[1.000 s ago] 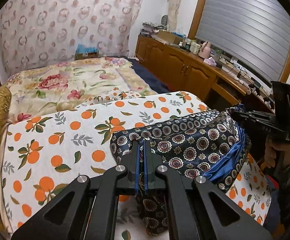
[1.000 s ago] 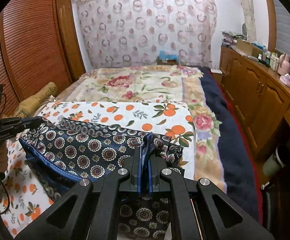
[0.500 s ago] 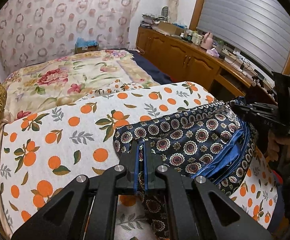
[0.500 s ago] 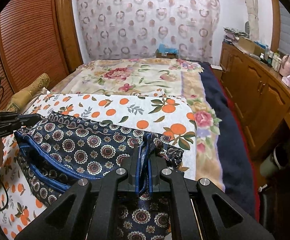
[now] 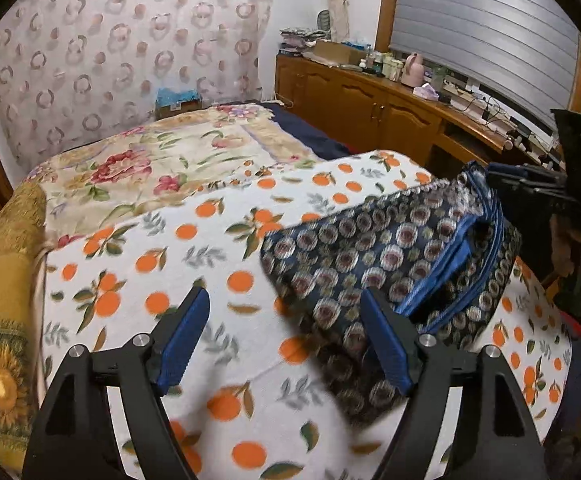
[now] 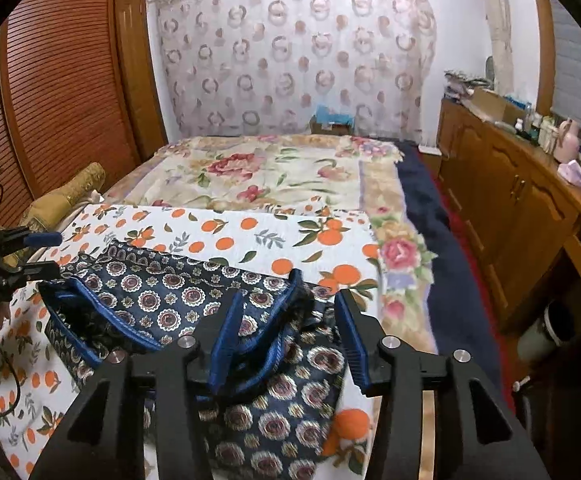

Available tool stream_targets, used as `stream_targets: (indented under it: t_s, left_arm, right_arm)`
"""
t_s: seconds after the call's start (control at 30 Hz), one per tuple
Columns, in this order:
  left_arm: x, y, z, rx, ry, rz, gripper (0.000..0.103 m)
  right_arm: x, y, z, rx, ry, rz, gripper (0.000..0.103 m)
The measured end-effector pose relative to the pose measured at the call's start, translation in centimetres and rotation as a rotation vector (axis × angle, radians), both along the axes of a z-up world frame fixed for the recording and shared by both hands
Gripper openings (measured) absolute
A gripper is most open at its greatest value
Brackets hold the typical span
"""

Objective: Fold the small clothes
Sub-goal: 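Lower the robe bundle onto the sheet and open both grippers, then pinch the robe bundle's blue-trimmed edge with both grippers and lift it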

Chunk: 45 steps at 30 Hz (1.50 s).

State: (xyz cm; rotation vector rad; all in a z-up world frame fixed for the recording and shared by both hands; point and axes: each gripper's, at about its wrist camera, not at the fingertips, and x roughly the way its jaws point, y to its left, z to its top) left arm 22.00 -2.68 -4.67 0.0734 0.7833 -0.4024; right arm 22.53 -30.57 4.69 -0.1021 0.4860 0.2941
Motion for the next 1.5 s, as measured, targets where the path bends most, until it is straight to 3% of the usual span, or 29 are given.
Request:
stream_targets:
  t_s: [0.3, 0.67, 0.87, 1.13, 1.4, 1.5]
  left_arm:
    - [-1.7, 1.2, -2.6, 0.039, 0.083, -0.01, 0.078]
    - [0.8, -1.7, -2.9, 0.074, 0.086, -0.048, 0.078]
    - [4.0, -2.2, -1.8, 0.068, 0.06, -0.018, 0.078]
    - [8.1, -0.9, -1.8, 0.063, 0.043, 0.099, 0.078]
    - [8.3, -0.7, -3.2, -0.014, 0.108, 0.069, 0.078]
    - [8.1, -1.1, -3.4, -0.037, 0.127, 0.044, 0.078]
  right_arm:
    - [-2.6, -1.3, -2.3, -0.087, 0.062, -0.02, 0.051]
    - [1.6, 1.2, -1.9, -0.146, 0.068, 0.04, 0.051]
    - [4.3, 0.3, -1.7, -0.119, 0.061, 0.069, 0.051]
    - [6.1, -2.8, -2.3, -0.066, 0.083, -0.11, 0.051]
    - [4.2, -2.5, -1.9, 0.014, 0.092, -0.048, 0.051]
    - [3.6, -2.3, -2.0, 0.02, 0.088, -0.028, 0.061]
